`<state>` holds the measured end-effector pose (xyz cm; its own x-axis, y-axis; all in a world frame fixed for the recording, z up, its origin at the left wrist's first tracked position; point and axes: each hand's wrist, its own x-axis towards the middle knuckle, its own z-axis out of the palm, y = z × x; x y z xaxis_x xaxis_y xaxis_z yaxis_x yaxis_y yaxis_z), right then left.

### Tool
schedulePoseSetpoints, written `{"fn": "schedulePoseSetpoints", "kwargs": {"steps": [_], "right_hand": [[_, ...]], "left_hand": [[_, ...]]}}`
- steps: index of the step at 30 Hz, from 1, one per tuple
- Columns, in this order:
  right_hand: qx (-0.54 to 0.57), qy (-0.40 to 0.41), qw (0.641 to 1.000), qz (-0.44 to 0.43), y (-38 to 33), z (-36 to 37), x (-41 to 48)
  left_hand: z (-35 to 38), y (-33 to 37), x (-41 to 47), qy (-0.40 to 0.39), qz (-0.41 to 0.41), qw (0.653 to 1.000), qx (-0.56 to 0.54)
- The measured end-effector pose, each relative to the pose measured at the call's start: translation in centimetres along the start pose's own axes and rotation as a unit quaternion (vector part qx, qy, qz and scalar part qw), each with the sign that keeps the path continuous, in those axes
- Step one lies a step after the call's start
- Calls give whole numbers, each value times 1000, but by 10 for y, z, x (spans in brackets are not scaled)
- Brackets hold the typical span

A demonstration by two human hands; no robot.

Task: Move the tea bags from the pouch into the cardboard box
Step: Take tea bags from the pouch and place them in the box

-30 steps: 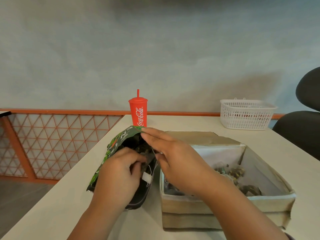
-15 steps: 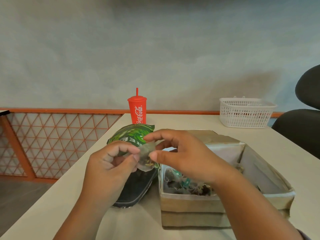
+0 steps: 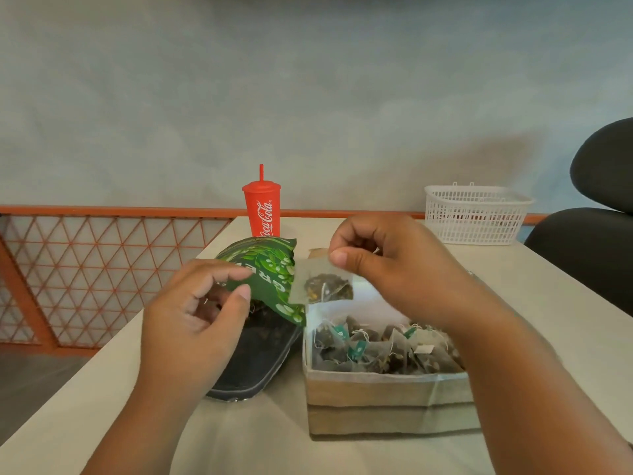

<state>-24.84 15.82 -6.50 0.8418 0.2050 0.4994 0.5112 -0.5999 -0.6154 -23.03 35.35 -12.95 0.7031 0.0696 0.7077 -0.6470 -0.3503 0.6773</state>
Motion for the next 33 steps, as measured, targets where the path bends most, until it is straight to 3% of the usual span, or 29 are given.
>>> {"fn": "schedulePoseSetpoints", "kwargs": {"steps": [5, 9, 13, 18, 24, 33], "right_hand": [[-73, 13, 997, 28, 10, -27, -3], [-130, -89, 984, 89, 19, -43, -9], [-204, -200, 945, 157, 24, -45, -14], [-235, -225, 924, 200, 27, -39, -14], [-194, -184, 951, 157, 19, -33, -10], [-132, -183, 974, -1, -15, 25, -6]], "left_hand": [[-8, -12, 5, -53, 17, 990, 126], [-6, -25, 6, -115, -30, 965, 236], [-4, -29, 6, -82, -14, 966, 243], [-2, -30, 6, -36, 9, 972, 231], [-1, -33, 7, 36, 54, 981, 184], [-2, -31, 5, 73, 145, 971, 177]]}}
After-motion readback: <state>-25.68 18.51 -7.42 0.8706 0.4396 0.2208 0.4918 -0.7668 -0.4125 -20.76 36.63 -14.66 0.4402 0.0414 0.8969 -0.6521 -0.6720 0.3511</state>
